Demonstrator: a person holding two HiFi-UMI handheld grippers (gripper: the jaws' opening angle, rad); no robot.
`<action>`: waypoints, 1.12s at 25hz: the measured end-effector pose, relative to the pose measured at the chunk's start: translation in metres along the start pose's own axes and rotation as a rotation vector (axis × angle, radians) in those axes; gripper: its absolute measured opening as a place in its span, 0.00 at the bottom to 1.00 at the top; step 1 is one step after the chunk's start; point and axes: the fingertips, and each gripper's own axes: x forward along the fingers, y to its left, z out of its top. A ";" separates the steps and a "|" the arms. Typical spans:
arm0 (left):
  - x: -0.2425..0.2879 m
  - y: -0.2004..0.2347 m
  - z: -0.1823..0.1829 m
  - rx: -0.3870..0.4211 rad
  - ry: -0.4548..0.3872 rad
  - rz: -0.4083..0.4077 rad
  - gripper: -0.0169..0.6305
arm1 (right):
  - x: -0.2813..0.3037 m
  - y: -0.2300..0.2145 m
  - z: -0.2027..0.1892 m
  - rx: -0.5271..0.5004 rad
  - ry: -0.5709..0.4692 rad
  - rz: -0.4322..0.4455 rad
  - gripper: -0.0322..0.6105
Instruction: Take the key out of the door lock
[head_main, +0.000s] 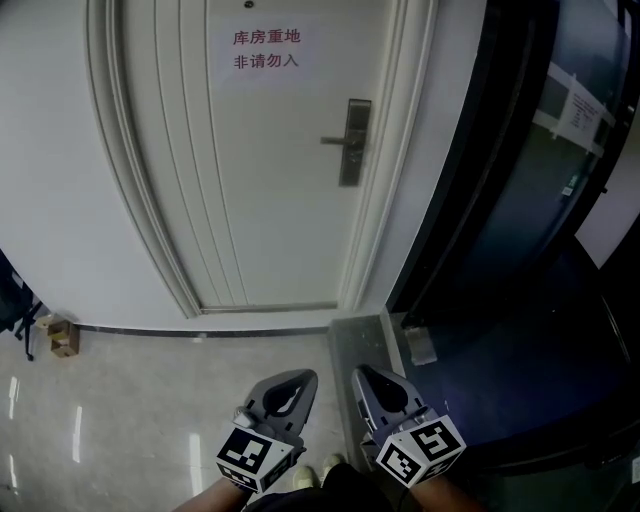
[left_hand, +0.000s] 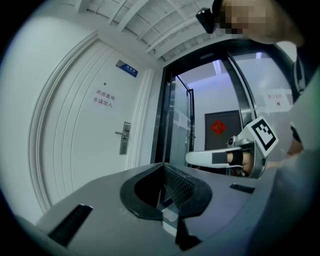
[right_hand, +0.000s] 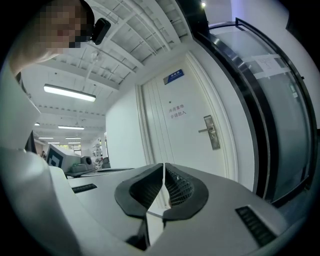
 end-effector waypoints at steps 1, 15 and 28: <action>0.006 0.004 0.000 -0.002 0.001 0.000 0.03 | 0.006 -0.005 0.000 0.000 0.001 0.000 0.07; 0.125 0.081 0.012 -0.017 0.002 0.046 0.03 | 0.122 -0.113 0.030 0.001 -0.011 0.019 0.07; 0.245 0.142 0.037 -0.014 -0.010 0.089 0.03 | 0.214 -0.211 0.058 0.020 0.002 0.035 0.07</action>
